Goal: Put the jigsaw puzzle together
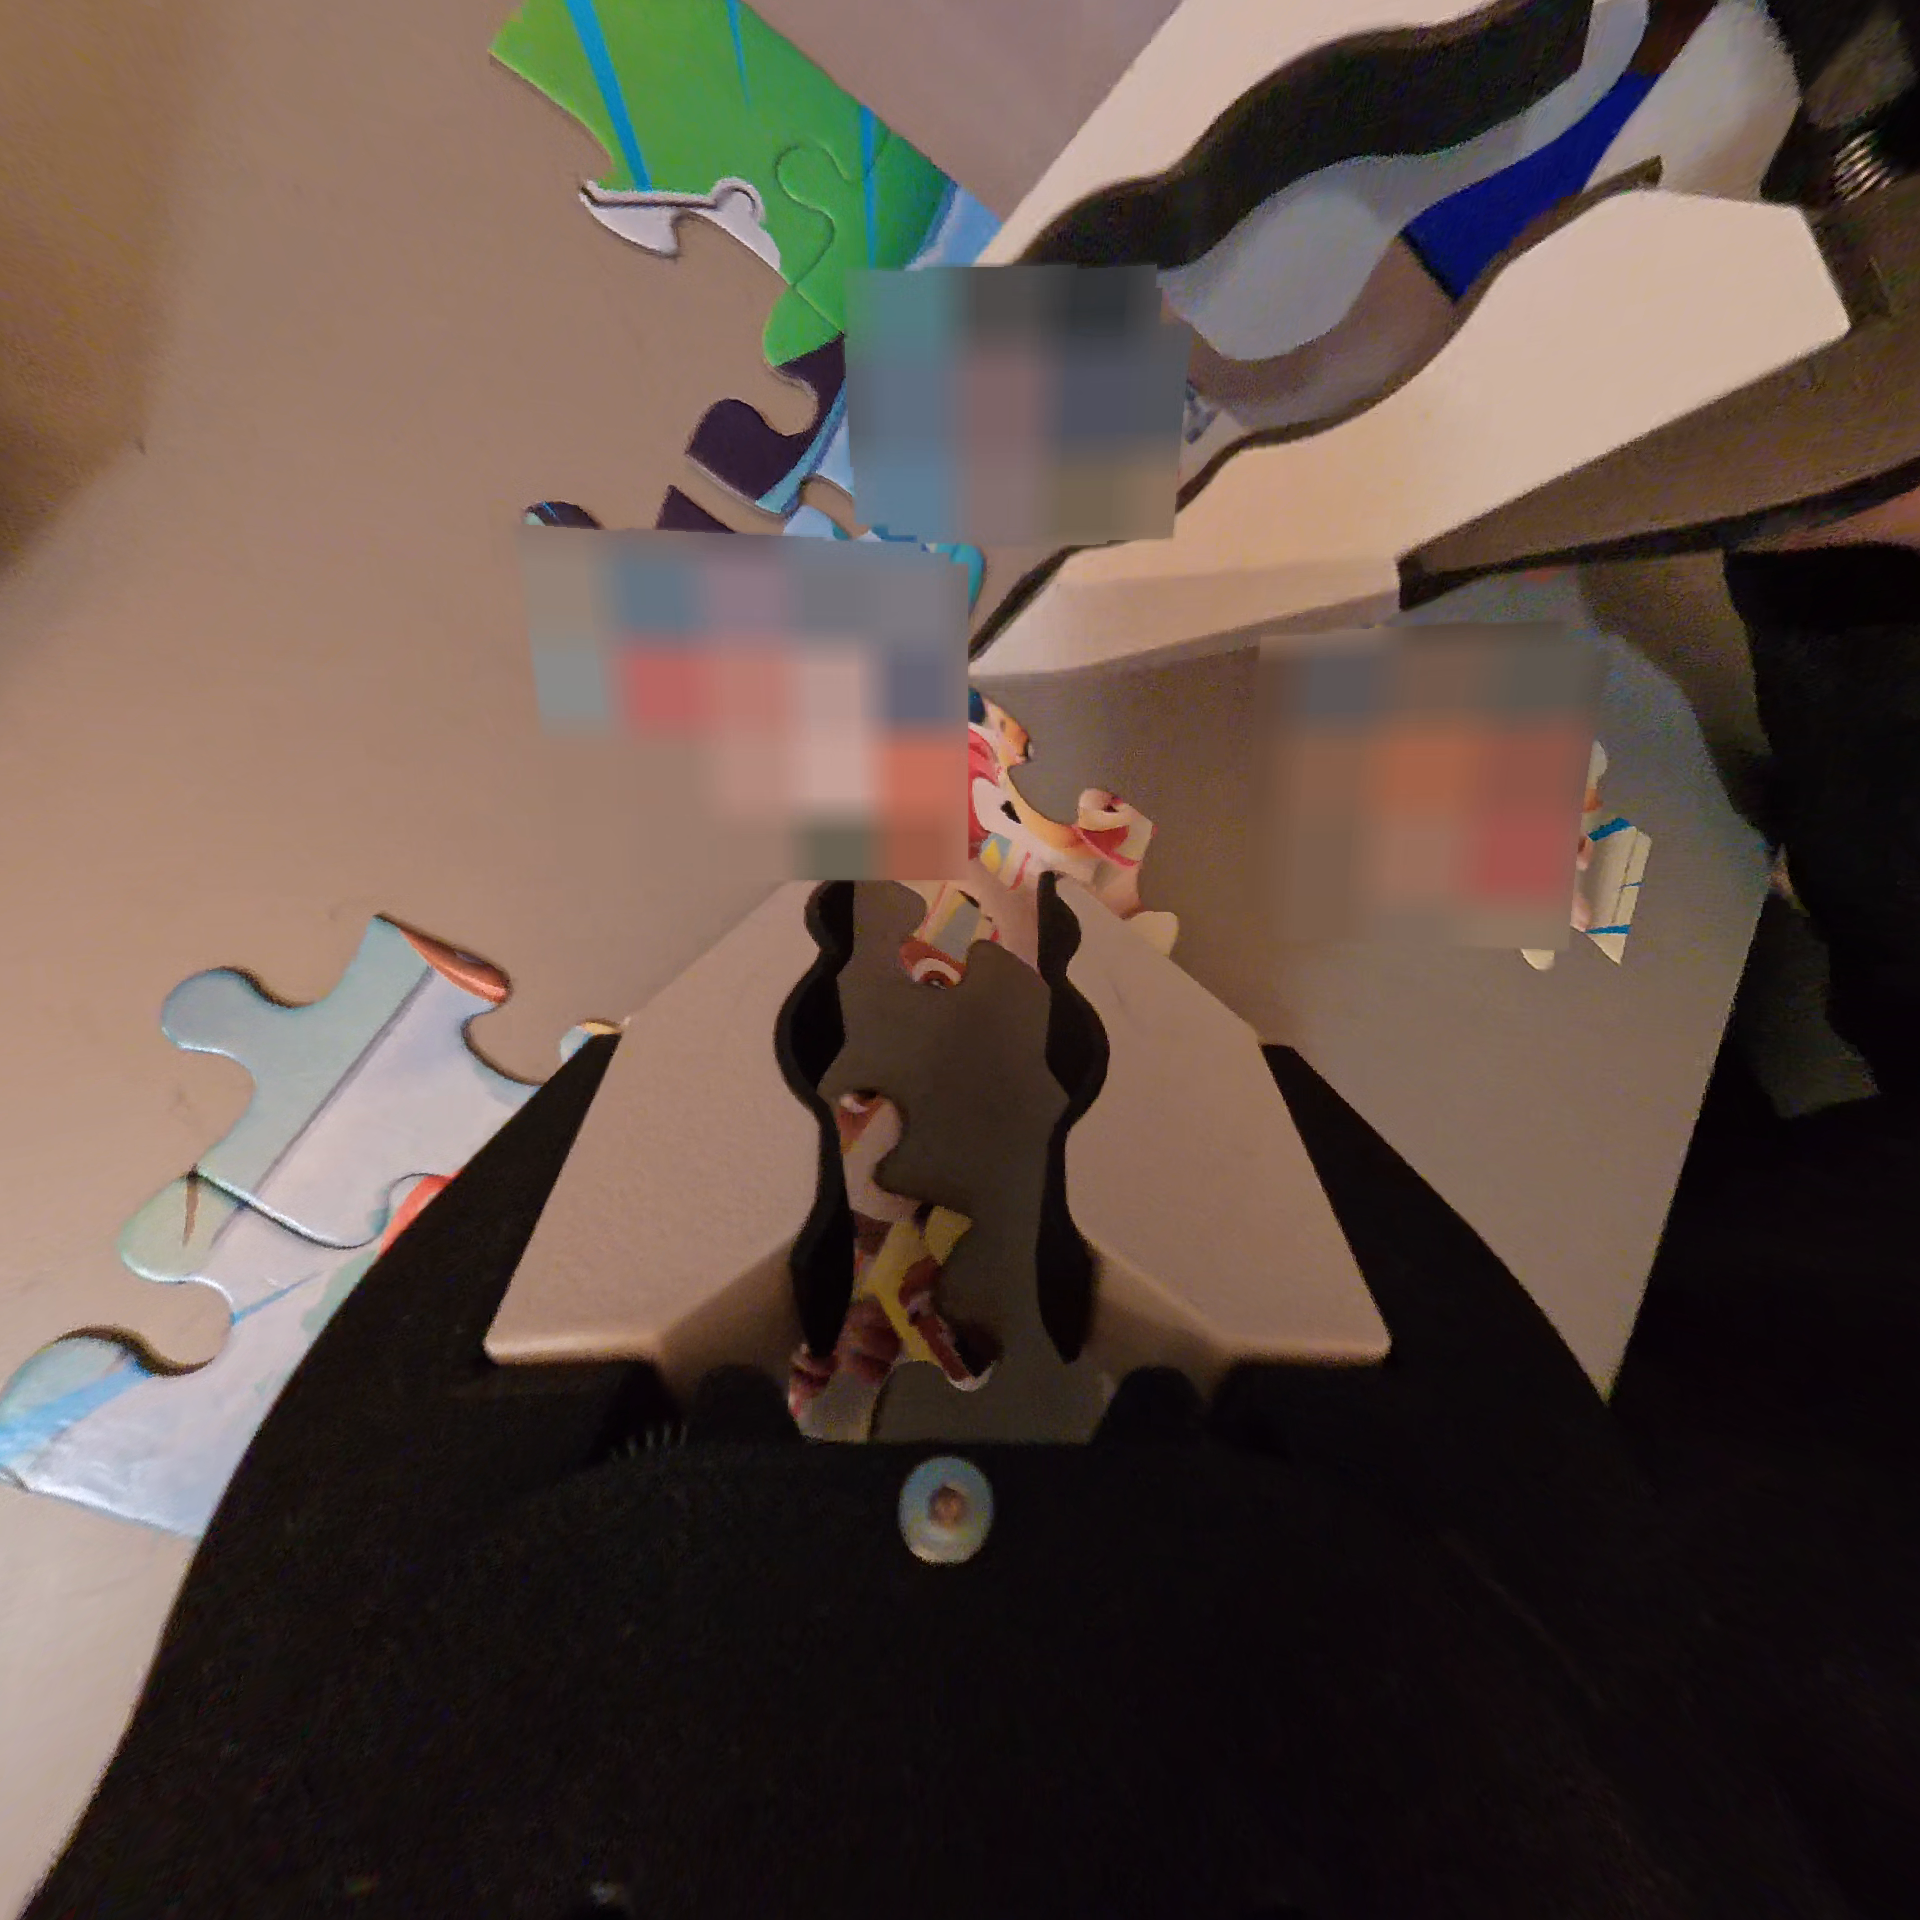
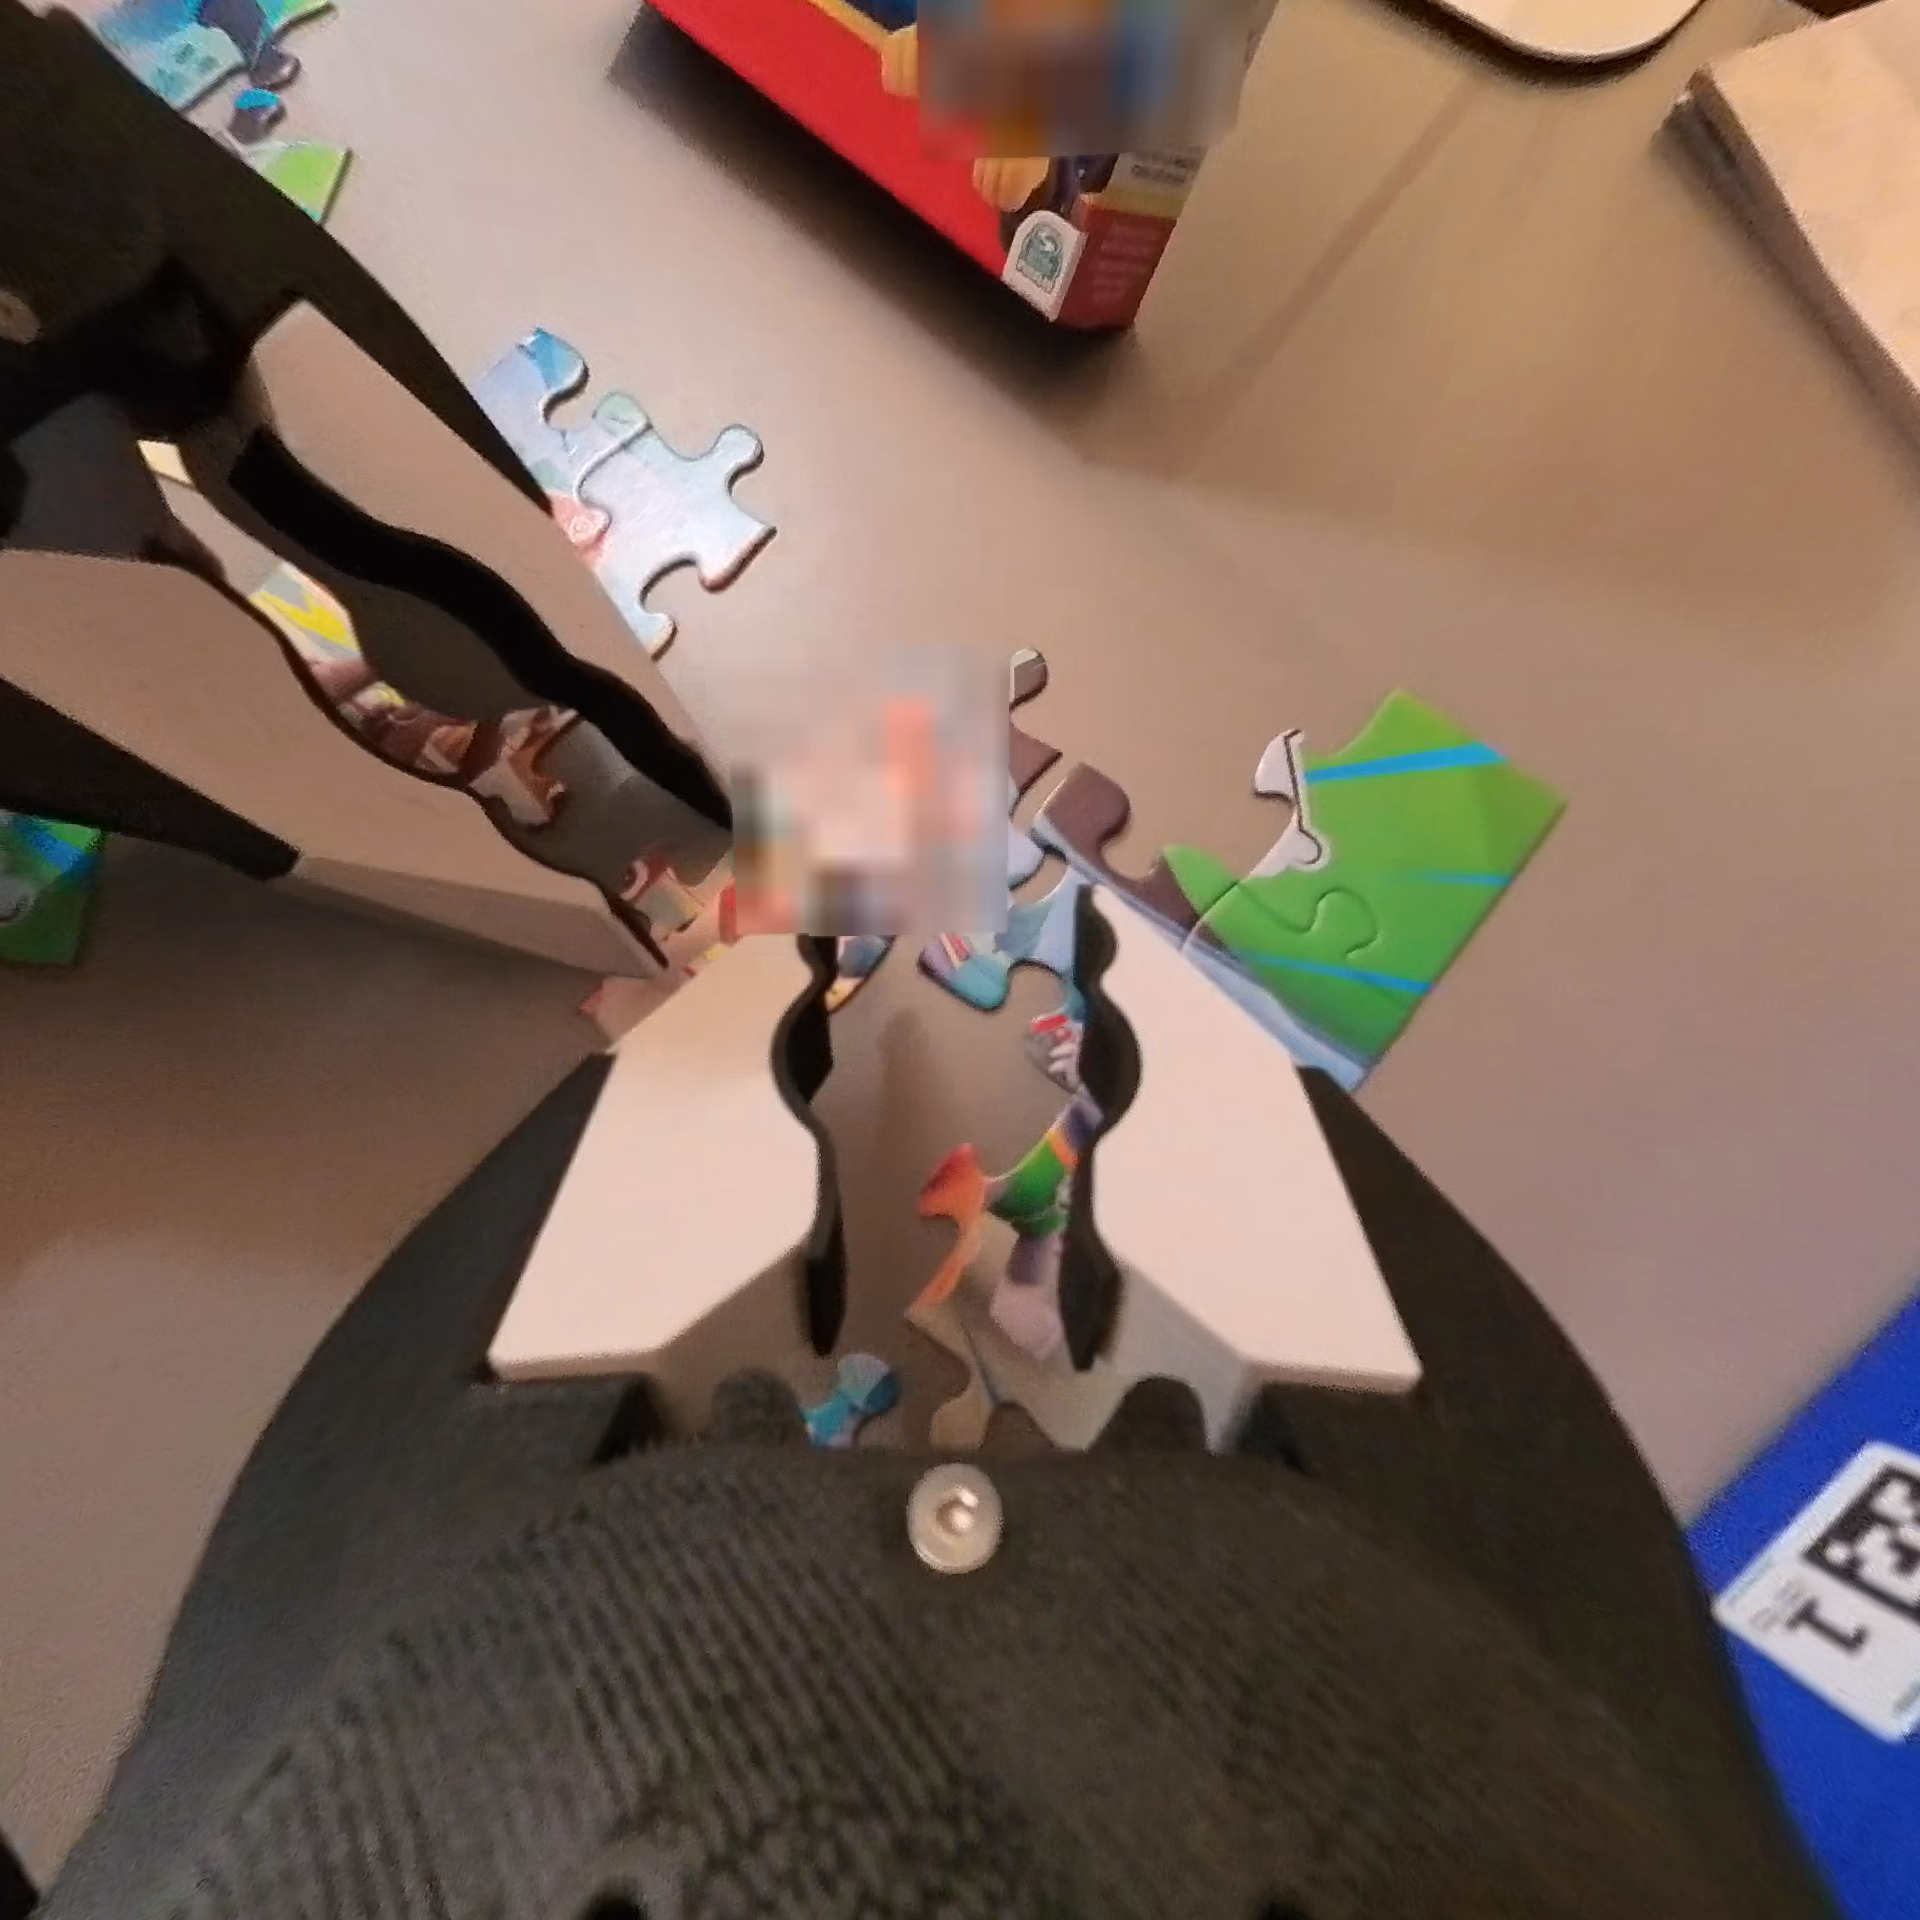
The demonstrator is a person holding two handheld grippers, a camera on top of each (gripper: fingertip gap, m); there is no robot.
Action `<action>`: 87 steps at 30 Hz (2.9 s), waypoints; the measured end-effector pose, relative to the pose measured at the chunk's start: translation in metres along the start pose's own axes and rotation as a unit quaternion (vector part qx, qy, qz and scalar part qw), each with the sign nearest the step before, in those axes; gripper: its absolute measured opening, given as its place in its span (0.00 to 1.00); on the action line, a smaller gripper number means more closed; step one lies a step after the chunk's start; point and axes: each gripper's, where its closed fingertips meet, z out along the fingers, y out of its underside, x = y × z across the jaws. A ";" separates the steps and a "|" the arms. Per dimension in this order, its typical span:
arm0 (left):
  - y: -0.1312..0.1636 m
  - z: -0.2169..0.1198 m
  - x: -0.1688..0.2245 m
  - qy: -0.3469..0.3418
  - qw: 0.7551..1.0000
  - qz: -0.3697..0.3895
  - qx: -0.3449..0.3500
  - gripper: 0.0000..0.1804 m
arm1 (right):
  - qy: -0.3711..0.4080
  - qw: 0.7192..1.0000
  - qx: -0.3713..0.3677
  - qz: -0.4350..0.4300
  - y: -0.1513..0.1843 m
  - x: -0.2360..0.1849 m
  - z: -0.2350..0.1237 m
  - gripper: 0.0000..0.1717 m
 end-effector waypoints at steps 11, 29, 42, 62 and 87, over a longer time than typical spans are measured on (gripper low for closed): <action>-0.020 0.005 -0.023 -0.017 0.999 -0.022 0.030 0.18 | 0.008 0.999 -0.028 -0.030 0.009 0.024 0.016 0.03; -0.022 0.009 -0.020 -0.014 0.999 -0.024 0.032 0.17 | 0.004 0.996 -0.057 -0.073 0.014 0.019 0.015 0.00; -0.022 0.008 -0.019 -0.008 0.999 -0.026 0.032 0.17 | -0.031 0.993 -0.030 -0.106 0.006 0.013 0.022 0.07; -0.043 0.017 -0.028 -0.019 1.000 0.021 0.012 0.17 | 0.035 0.997 -0.016 -0.073 0.005 0.021 0.020 0.10; -0.030 0.018 -0.016 -0.010 1.000 0.001 0.019 0.17 | 0.072 0.996 0.024 -0.042 -0.007 0.035 0.013 0.11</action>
